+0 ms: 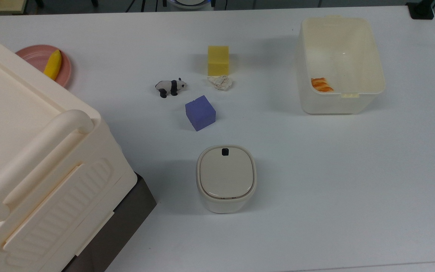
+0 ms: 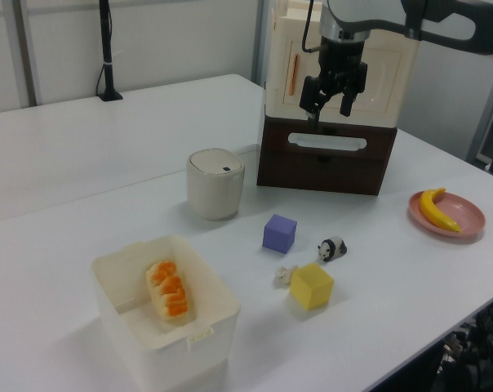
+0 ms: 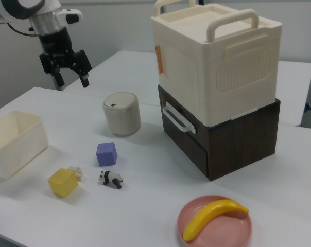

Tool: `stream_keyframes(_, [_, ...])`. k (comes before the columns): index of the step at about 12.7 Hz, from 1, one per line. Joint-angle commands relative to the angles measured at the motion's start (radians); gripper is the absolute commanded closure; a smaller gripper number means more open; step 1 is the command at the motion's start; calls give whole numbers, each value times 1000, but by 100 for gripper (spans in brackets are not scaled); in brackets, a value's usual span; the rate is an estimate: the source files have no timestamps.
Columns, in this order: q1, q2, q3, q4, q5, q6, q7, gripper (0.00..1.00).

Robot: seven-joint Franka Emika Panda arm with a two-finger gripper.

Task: Open the trash can

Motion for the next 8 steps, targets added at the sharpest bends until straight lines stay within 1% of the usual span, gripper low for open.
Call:
stream_keyframes(1, [14,4,-15,-13,-9,26,-13,0])
stream_keyframes(5, [14,44,-15,-18,-44,98,-13,0])
stream_keyframes(6, [14,61,-15,-18,-50,106,-13,0])
stream_keyframes(8, [18,113,-15,-18,-88,144,-9,0])
